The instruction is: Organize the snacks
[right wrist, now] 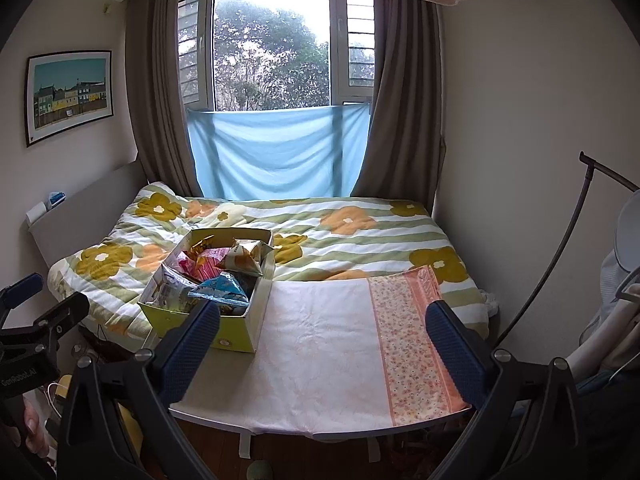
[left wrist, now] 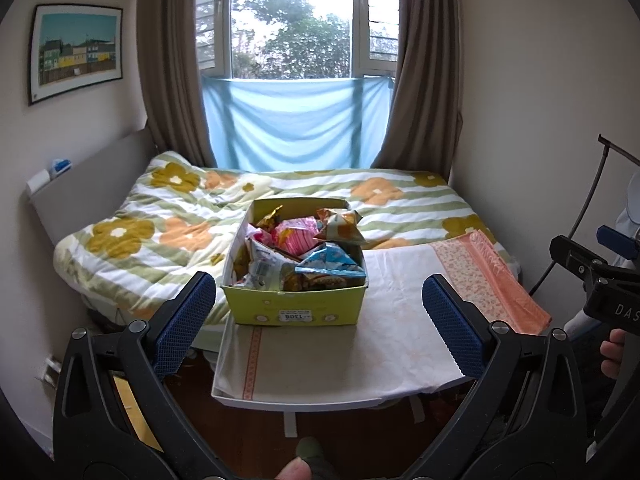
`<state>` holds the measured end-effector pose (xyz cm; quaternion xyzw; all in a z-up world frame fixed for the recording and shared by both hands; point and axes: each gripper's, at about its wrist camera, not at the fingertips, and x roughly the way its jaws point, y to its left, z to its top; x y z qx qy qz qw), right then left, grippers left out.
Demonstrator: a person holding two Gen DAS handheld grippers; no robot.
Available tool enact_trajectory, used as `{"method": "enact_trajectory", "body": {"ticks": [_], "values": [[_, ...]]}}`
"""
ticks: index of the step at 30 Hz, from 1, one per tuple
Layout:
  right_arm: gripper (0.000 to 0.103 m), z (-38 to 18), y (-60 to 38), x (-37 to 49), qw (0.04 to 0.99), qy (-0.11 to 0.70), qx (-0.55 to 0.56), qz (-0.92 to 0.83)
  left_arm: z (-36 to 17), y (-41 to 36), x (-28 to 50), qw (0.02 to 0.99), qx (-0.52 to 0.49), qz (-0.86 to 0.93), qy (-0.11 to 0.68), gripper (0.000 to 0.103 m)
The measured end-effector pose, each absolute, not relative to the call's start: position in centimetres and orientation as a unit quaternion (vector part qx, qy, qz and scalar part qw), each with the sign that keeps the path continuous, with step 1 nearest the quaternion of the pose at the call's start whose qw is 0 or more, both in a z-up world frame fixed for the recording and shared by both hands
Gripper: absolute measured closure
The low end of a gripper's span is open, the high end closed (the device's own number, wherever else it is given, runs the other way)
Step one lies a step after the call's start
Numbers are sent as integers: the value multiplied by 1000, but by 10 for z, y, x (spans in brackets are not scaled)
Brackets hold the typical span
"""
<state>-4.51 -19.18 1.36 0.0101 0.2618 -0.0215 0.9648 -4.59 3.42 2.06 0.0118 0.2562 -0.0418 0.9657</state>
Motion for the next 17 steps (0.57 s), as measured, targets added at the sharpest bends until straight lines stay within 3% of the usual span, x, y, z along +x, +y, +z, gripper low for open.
{"method": "enact_trajectory", "body": {"ticks": [17], "values": [[1,11,-184,-27,960,279,6,-7,18,42,-41,966,-10,-50,255,0]]}}
